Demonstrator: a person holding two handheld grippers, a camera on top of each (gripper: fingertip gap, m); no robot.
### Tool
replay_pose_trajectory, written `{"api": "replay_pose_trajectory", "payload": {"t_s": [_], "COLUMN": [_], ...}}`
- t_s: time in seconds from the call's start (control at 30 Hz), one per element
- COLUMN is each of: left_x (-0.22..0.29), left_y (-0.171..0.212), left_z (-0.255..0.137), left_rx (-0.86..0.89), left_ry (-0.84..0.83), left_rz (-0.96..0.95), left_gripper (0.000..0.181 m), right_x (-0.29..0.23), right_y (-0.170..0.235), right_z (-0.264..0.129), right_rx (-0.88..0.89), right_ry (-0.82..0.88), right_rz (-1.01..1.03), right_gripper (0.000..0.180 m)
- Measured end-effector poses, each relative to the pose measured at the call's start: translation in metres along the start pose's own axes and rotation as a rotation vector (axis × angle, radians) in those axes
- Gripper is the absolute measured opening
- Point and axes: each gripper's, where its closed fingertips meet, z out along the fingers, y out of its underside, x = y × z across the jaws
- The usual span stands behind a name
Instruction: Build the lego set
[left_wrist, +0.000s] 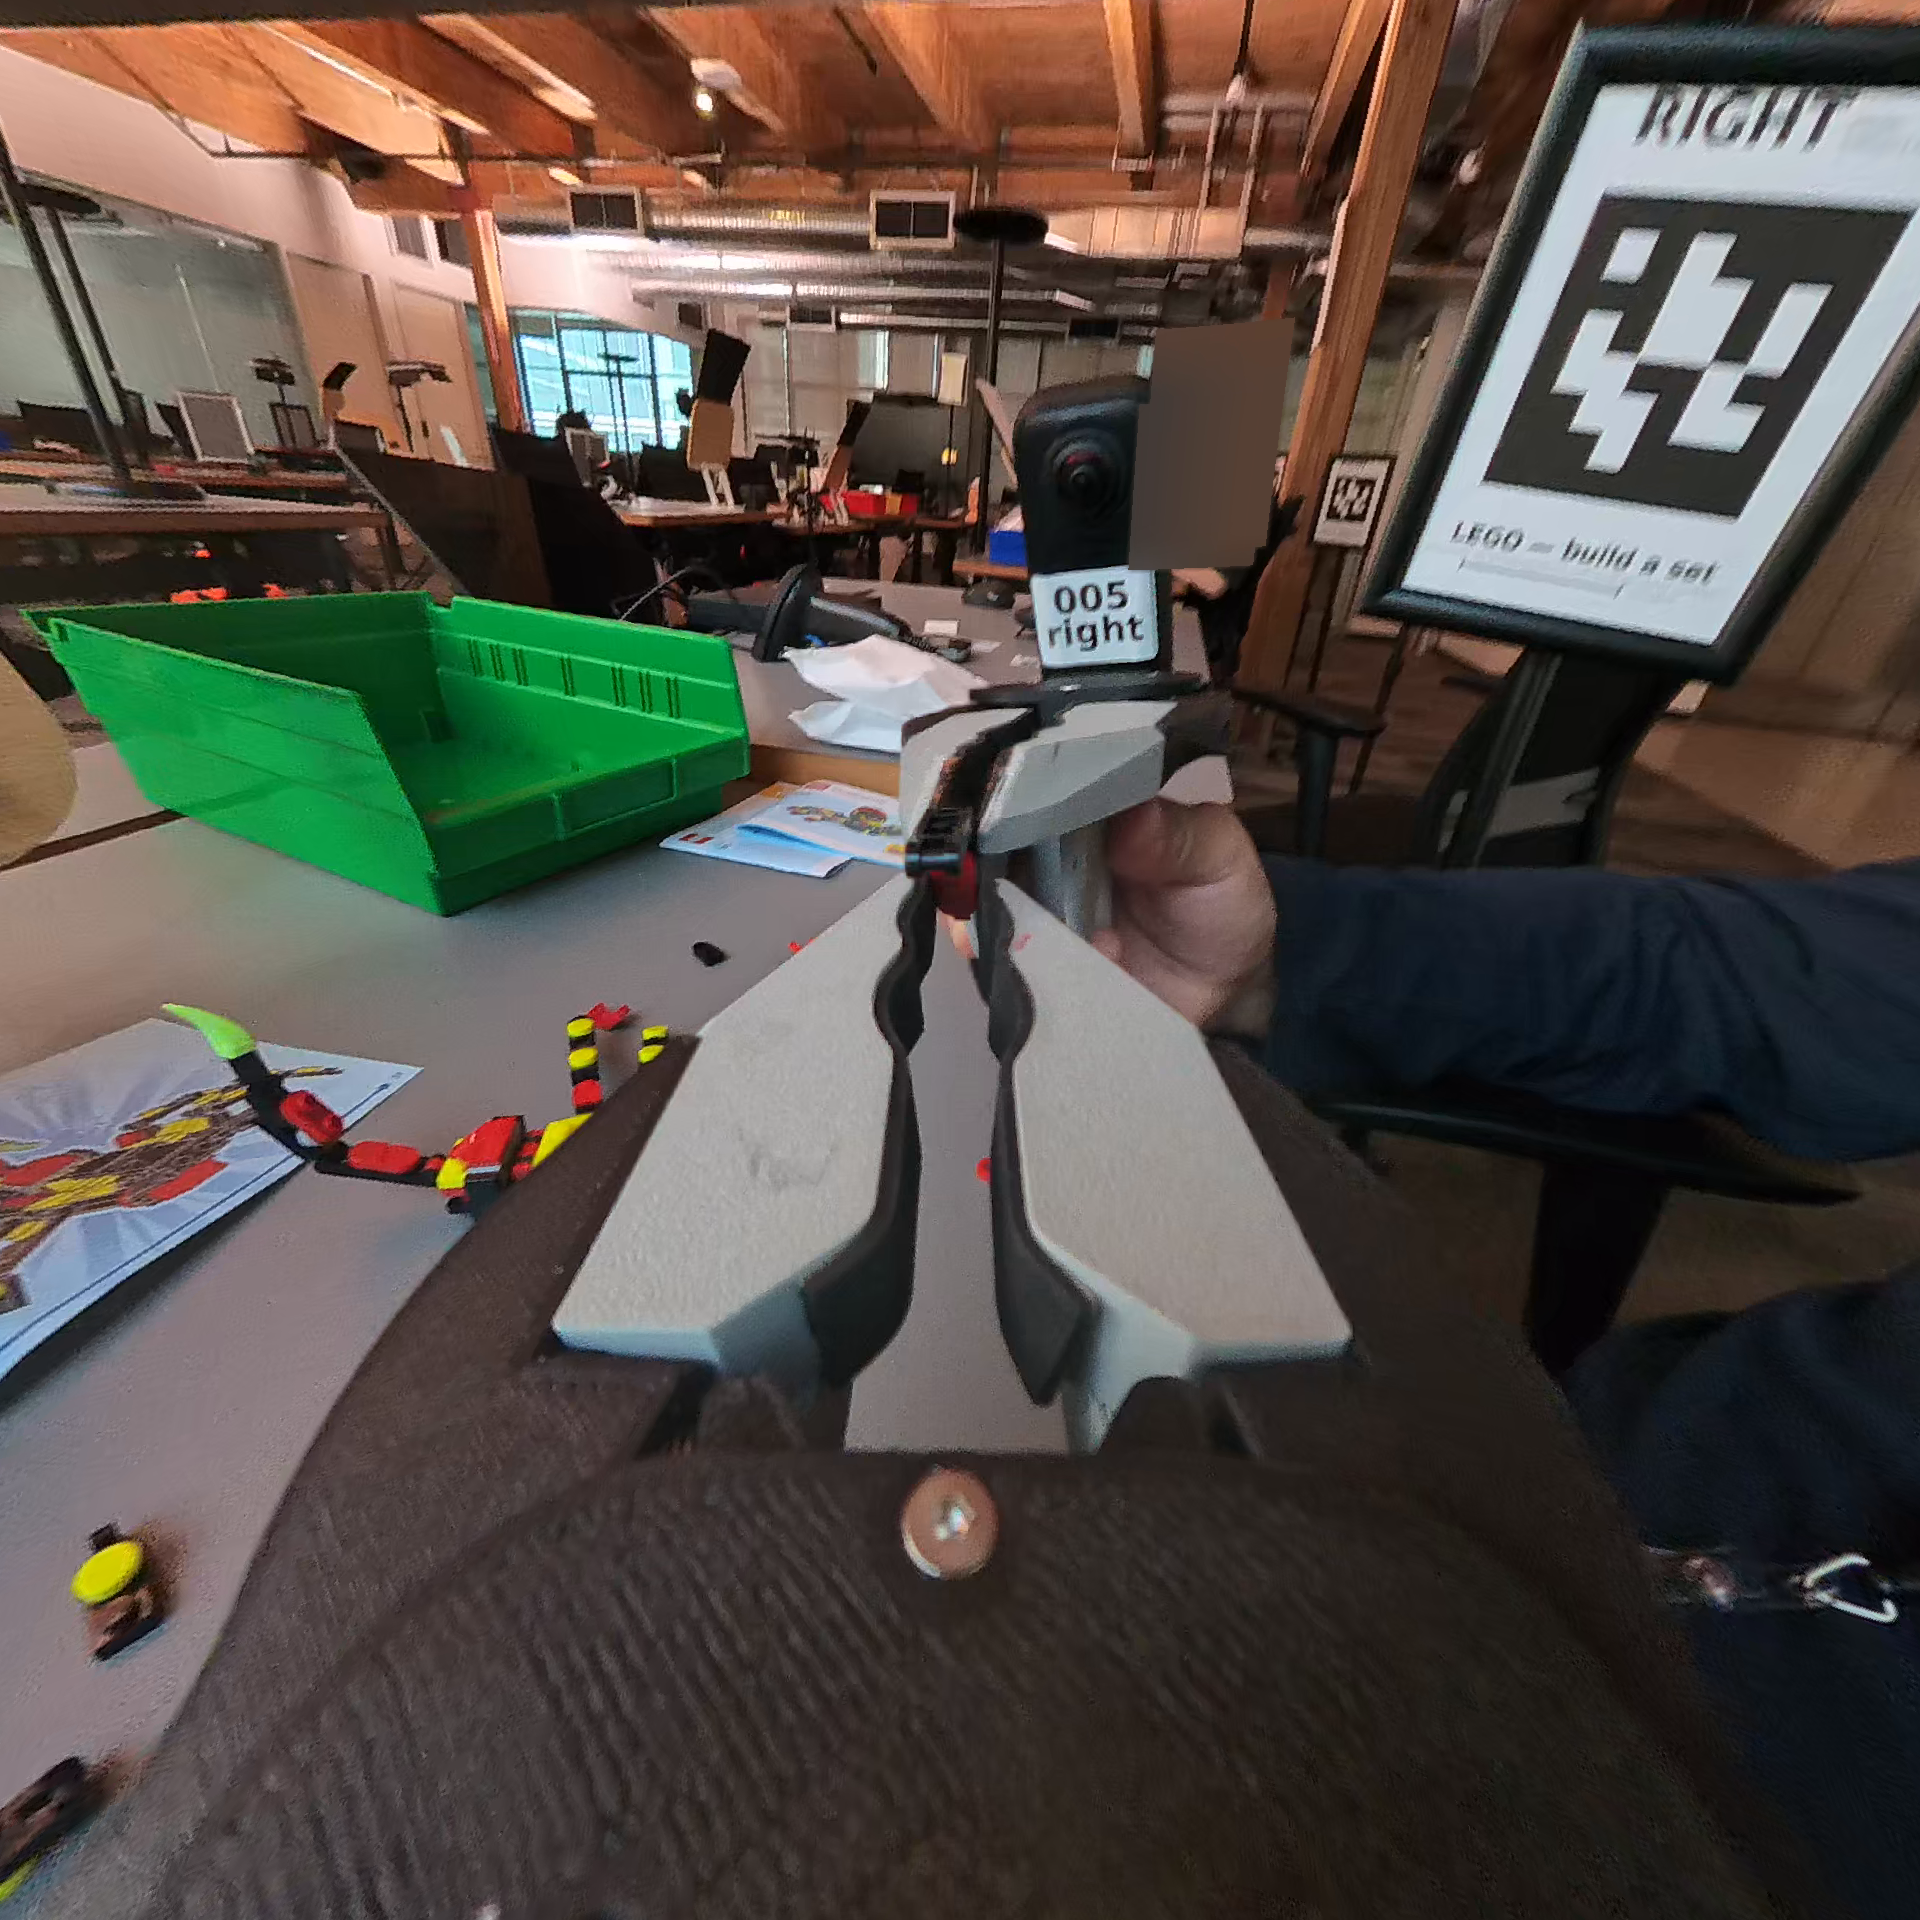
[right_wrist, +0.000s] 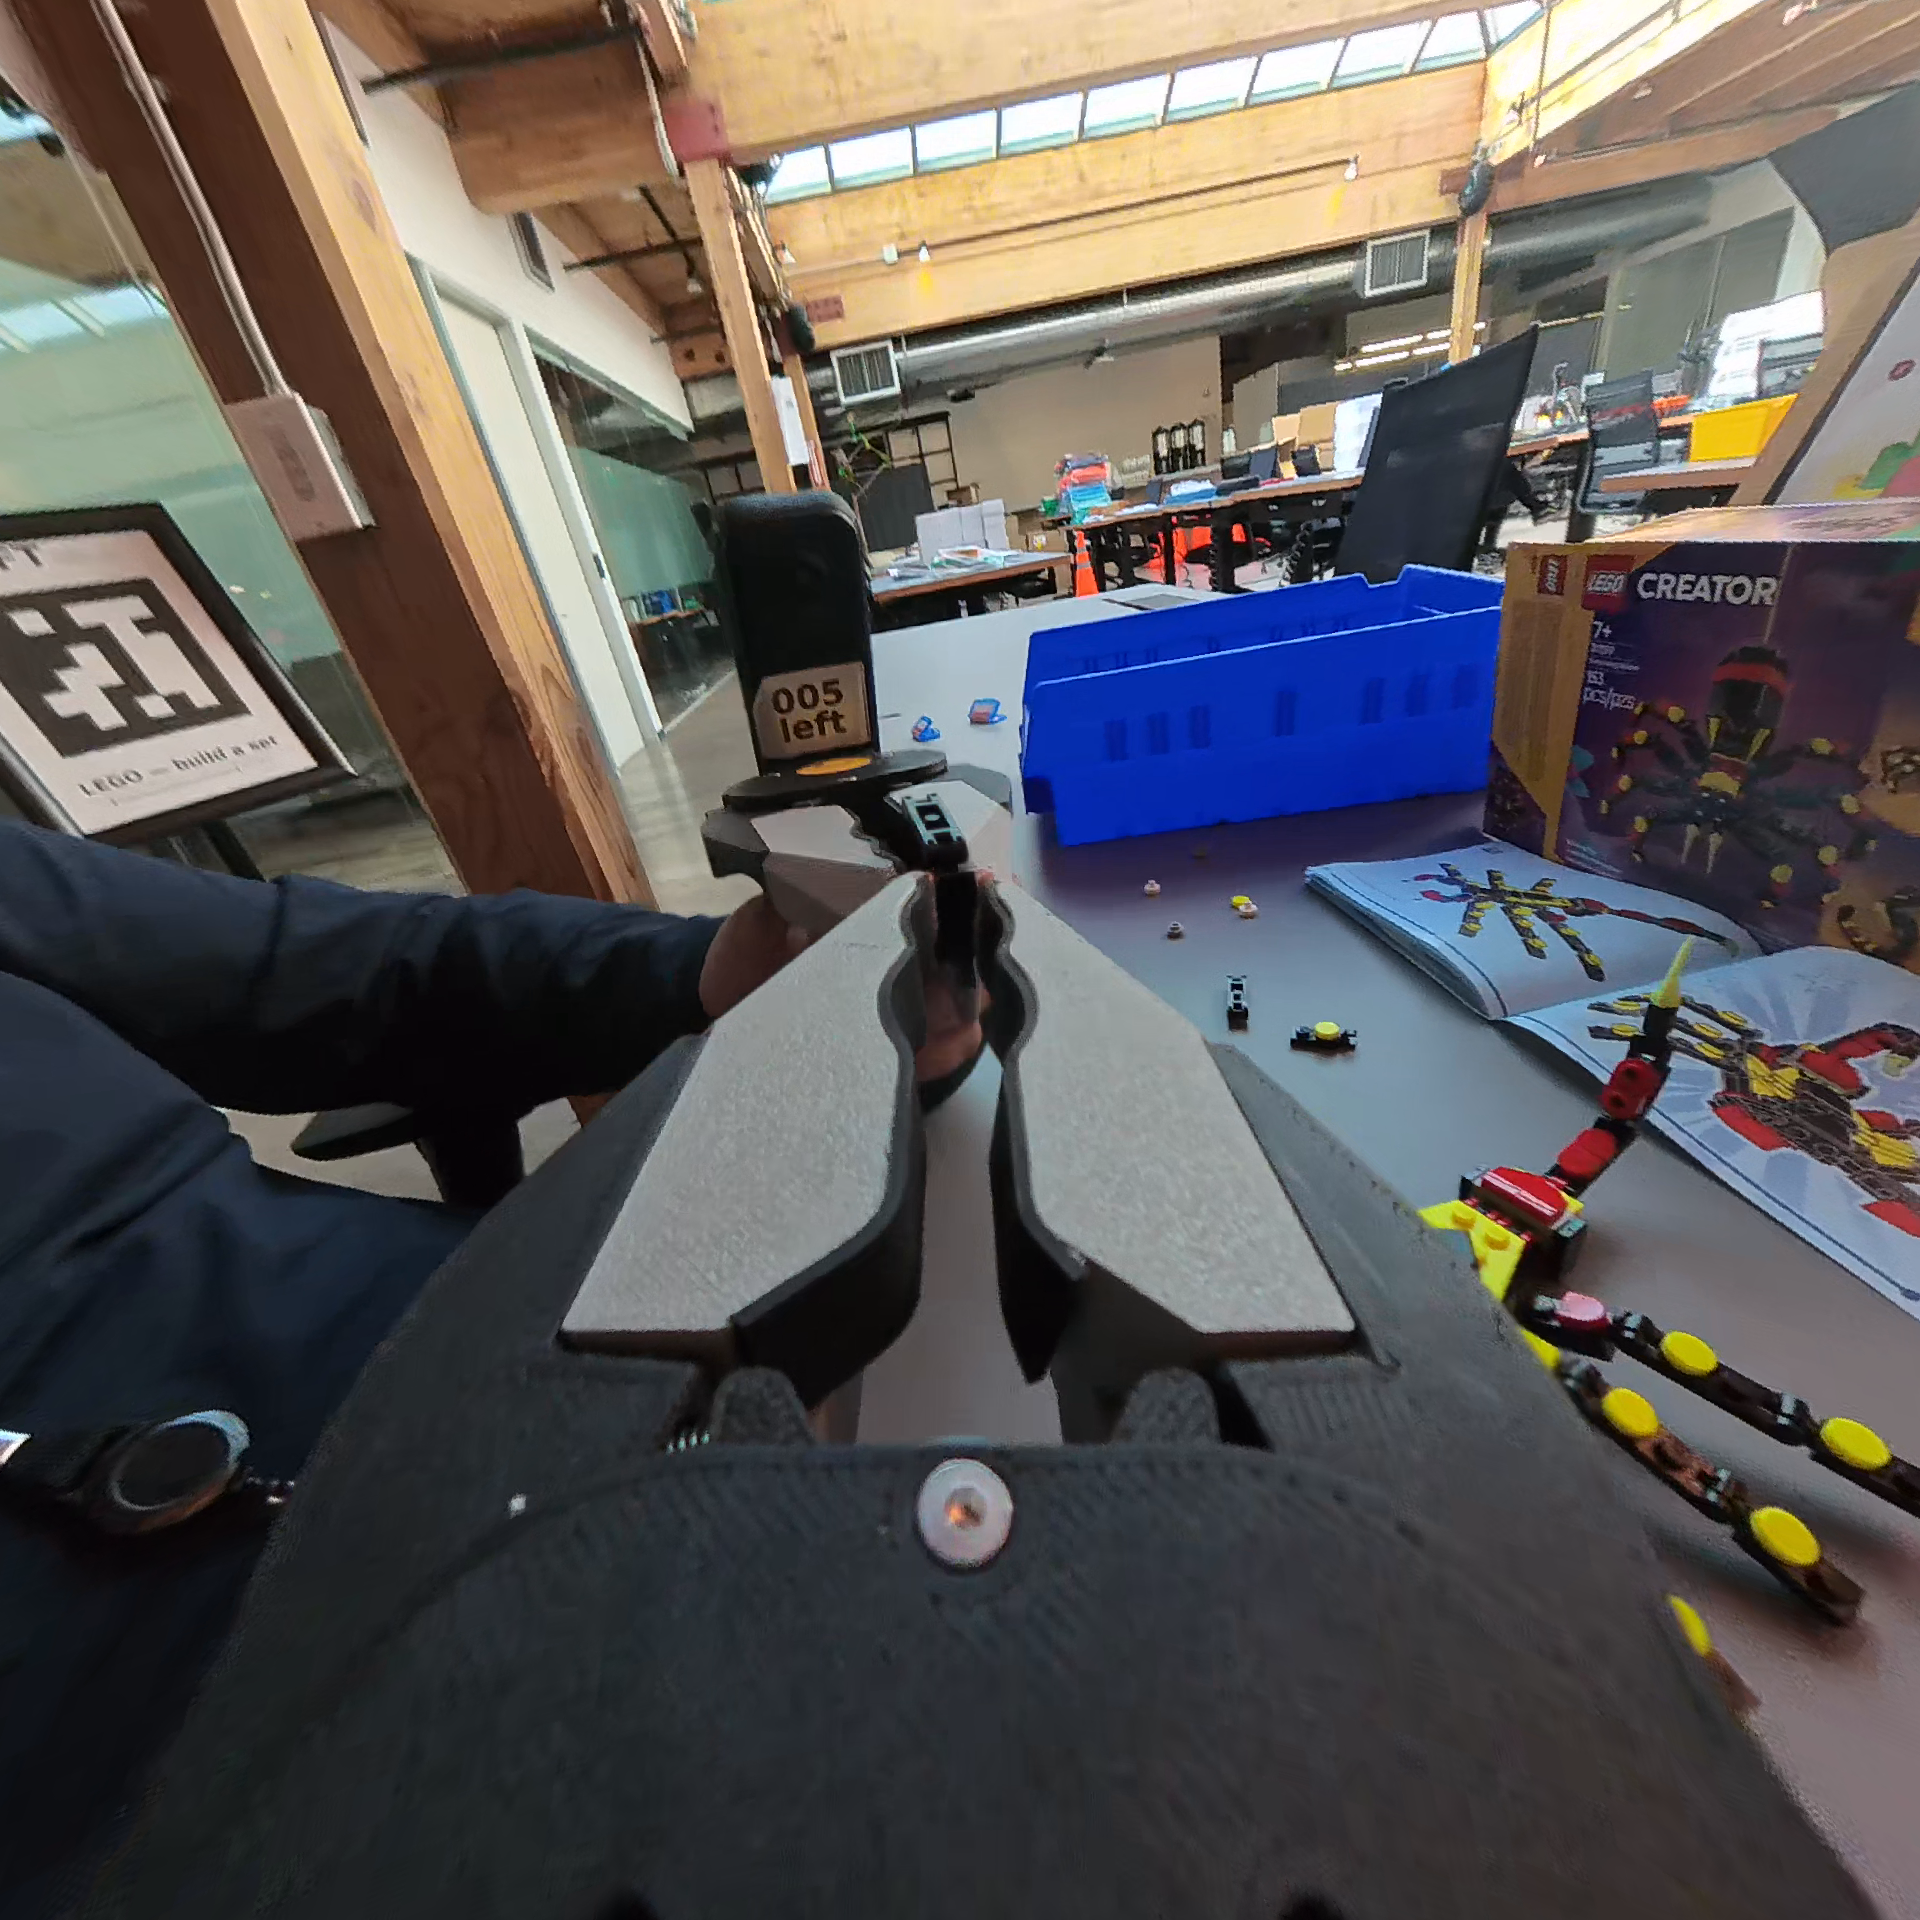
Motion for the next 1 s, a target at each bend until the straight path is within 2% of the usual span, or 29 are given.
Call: {"api": "replay_pose_trajectory", "payload": {"t_s": [0.27, 0.5, 0.63, 0.73, 0.83, 0.9, 1.0], "left_x": [0.014, 0.023, 0.017, 0.009, 0.011, 0.014, 0.013], "left_y": [-0.018, -0.024, -0.019, -0.008, 0.005, 0.01, 0.008], "left_z": [-0.003, -0.004, -0.004, -0.001, 0.004, 0.007, 0.005], "left_rx": [0.179, 0.241, 0.176, 0.075, -0.03, -0.061, -0.048], "left_ry": [0.094, 0.141, 0.129, 0.043, 0.019, 0.025, 0.03], "left_rz": [-0.136, -0.155, -0.122, 0.011, 0.13, 0.15, 0.138], "left_gripper": [0.005, 0.005, 0.004, 0.006, 0.021, 0.025, 0.017], "right_x": [-0.015, -0.023, -0.018, -0.01, -0.007, -0.006, -0.008], "right_y": [-0.016, -0.021, -0.016, -0.006, 0.005, 0.007, 0.008], "right_z": [0.001, -0.001, 0.0, 0.0, -0.001, -0.003, -0.004], "right_rx": [0.126, 0.196, 0.138, 0.048, -0.052, -0.067, -0.074], "right_ry": [-0.056, -0.181, -0.117, -0.033, 0.012, 0.01, -0.031], "right_rz": [0.025, 0.167, 0.079, -0.046, -0.169, -0.176, -0.155], "right_gripper": [0.004, 0.004, 0.003, 0.004, 0.004, 0.005, 0.004]}}
